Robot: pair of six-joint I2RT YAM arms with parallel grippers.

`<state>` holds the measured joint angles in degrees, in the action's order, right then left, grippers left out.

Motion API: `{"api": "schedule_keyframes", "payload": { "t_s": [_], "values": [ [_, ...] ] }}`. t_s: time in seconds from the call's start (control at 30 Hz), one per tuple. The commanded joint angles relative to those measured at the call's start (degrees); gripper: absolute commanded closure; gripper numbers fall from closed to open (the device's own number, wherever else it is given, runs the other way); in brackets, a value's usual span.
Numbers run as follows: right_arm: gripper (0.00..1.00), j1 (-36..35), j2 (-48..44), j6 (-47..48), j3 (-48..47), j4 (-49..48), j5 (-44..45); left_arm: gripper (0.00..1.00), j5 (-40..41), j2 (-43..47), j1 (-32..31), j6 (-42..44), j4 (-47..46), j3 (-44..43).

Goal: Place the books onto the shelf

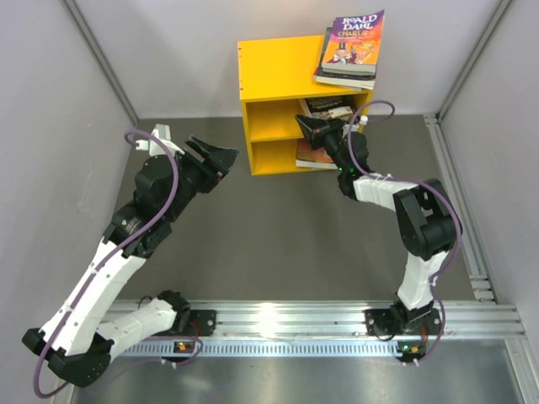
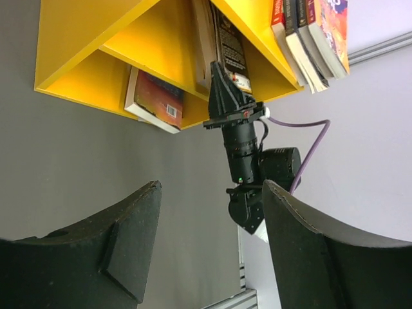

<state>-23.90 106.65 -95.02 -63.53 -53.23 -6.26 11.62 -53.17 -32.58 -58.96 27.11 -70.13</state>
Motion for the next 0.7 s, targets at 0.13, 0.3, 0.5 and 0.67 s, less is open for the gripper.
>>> {"api": "schedule_keyframes", "payload": {
  "t_s": [0.13, 0.3, 0.5, 0.67],
  "values": [
    [1.0, -0.7, 4.7, -2.4, -9.7, -4.0, 5.9, 0.31, -0.8, -1.8, 0.4, 1.3, -1.3, -1.9],
    [1.0, -0.6, 1.8, -0.6, -7.0, -7.8, 5.6, 0.31, -0.5, -1.5, 0.4, 1.8, -1.0, -1.7],
    [1.0, -0.7, -7.7, 2.9, 3.3, -11.8, -3.4, 0.27, 1.0, -1.0, 0.8, 4.1, 0.8, -2.6],
    [0.59, -1.4, -19.4, 9.8, 13.3, -3.7, -10.4, 0.19, -0.1, -1.1, 0.9, 7.5, 1.8, -2.8]
  ]
}}
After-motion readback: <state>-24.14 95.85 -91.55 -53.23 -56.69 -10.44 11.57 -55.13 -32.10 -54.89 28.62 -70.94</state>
